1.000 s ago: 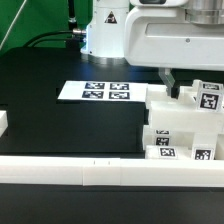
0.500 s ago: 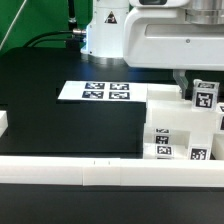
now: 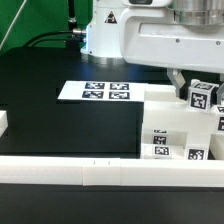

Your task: Assemble chair

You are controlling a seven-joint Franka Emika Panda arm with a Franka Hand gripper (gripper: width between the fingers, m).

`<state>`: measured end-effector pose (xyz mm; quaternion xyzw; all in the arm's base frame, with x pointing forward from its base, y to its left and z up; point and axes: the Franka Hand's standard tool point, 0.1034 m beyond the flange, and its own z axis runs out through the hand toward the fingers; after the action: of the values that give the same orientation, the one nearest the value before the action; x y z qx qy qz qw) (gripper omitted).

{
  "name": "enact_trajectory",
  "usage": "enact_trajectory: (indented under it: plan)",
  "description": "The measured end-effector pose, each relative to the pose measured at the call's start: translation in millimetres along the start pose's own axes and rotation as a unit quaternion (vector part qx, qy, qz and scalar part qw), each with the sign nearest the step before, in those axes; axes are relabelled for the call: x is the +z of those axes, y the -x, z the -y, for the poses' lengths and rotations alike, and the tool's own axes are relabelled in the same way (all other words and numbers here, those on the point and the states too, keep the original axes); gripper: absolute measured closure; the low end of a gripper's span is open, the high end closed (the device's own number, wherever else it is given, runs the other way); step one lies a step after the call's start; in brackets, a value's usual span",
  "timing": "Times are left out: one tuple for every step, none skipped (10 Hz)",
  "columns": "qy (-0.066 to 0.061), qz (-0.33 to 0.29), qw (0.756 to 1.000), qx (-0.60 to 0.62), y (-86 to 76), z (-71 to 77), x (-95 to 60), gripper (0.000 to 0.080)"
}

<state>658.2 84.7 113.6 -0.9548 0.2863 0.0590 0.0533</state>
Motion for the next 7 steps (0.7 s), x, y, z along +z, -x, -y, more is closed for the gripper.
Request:
enact_trajectory:
  plan:
    - [0.0, 0.0, 0.999, 0.032, 1.2, 0.9, 0.3, 0.0515]
    - [-0.001, -0.001, 0.996, 0.09, 2.3, 1.2, 0.5, 0.0515]
    - [-0.003, -0.004, 0.99, 0.141, 4.1, 2.4, 0.9, 0.0515]
    - [-0.004, -0.005, 0.982, 0.187, 5.2, 4.2, 0.7, 0.0515]
    - [-0.004, -0.005, 0.975, 0.221, 5.0, 4.1, 0.6, 0.0515]
    - [-0.004, -0.005, 0.969, 0.247, 5.0, 4.3, 0.5, 0.0515]
    - [-0.004, -0.005, 0.966, 0.26, 5.0, 4.3, 0.4, 0.0515]
